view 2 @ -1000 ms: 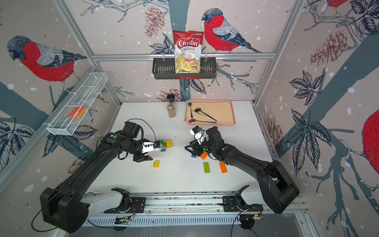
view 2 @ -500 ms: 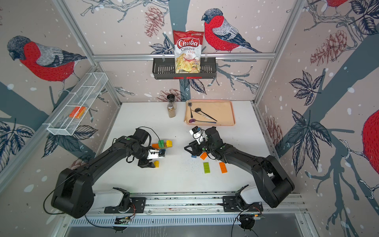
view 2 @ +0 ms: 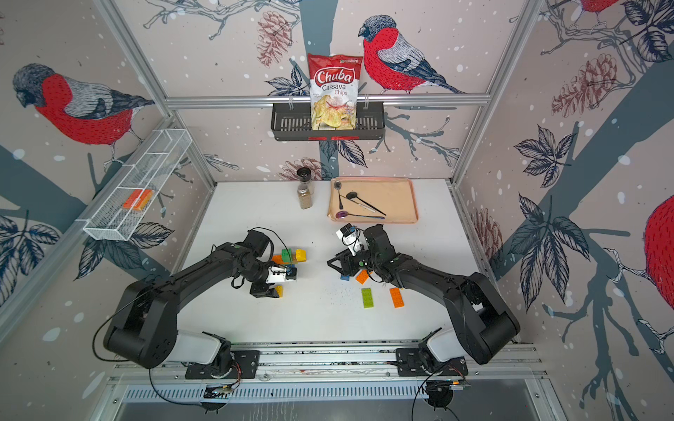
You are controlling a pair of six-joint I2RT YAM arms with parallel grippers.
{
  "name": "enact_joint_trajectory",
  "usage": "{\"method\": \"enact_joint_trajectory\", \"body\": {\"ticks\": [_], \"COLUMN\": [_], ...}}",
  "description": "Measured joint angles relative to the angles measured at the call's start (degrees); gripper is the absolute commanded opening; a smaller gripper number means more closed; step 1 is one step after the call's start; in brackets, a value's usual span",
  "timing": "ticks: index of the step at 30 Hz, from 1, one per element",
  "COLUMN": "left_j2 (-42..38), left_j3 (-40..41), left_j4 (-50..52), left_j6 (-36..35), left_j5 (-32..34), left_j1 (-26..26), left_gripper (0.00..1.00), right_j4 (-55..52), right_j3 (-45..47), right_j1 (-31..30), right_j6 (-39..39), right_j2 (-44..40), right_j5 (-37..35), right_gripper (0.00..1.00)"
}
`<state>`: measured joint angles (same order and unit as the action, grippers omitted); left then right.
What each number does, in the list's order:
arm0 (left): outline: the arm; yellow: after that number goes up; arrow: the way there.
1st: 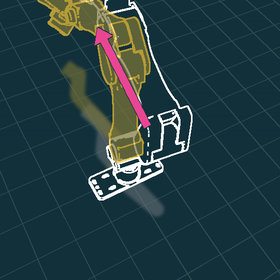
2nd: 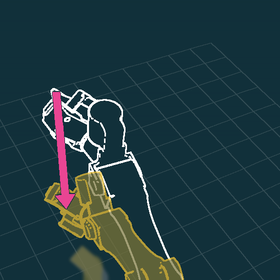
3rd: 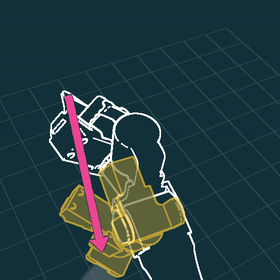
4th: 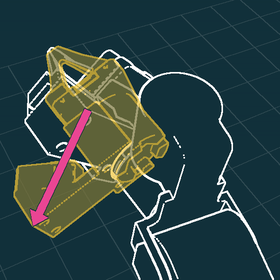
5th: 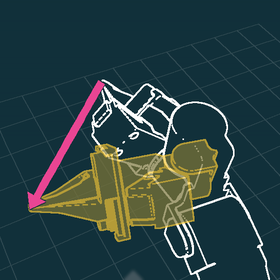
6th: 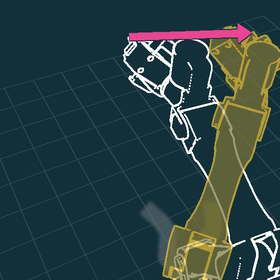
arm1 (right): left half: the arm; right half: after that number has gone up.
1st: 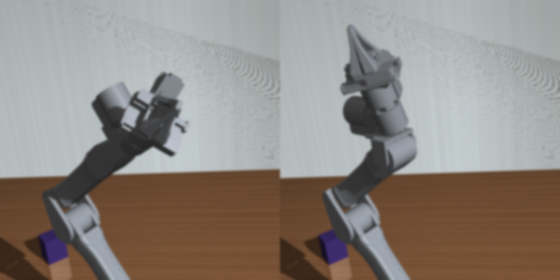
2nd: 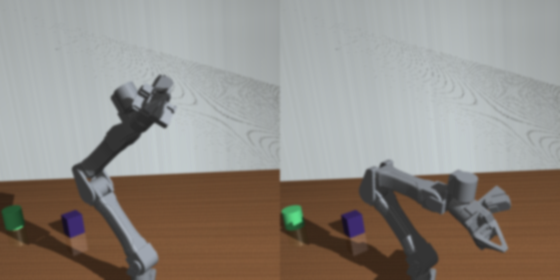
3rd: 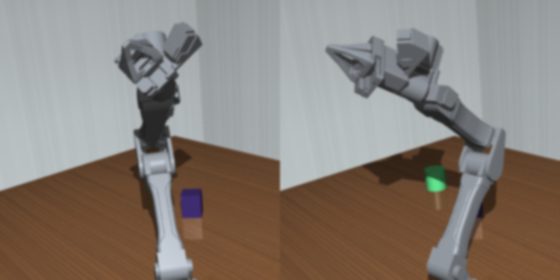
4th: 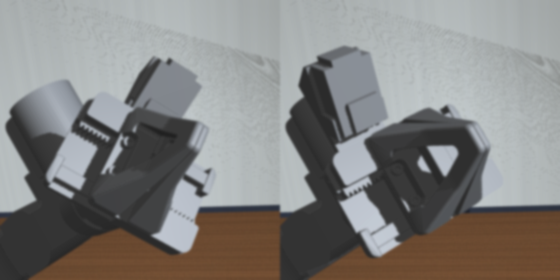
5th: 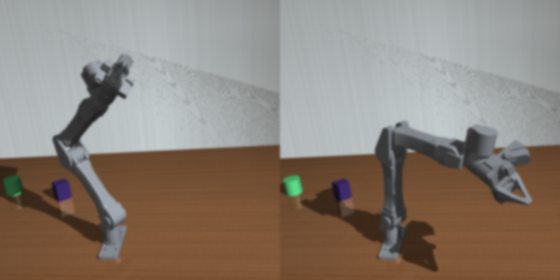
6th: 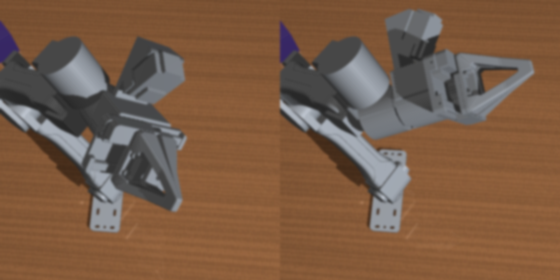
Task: Assemble a fork with lego
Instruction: Pick up the lego brick from the center of the board.
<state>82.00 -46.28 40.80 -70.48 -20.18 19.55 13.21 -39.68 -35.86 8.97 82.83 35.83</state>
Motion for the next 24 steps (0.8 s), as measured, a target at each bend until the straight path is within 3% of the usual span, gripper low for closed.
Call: {"method": "enact_joint_trajectory", "body": {"ticks": [17,24], "left_j2": [-0.15,-0.15], "left_j3": [4.17,4.85], "left_j4": [-5.25,-6.75], "left_j6": [1.09,1.53], "left_j5": [1.55,2.14], "left_j1": [0.0,0.0], "left_gripper": [0.53,0.43], "right_j4": [0.48,1.25], "right_j3": [0.22,0.22], "right_j1": [0.24,0.22], "right_j6": [0.37,0.57], "right_j2": [1.2,2.16], "right_j5": [1.81,2.45], "right_gripper": [0.51,0.49]}}
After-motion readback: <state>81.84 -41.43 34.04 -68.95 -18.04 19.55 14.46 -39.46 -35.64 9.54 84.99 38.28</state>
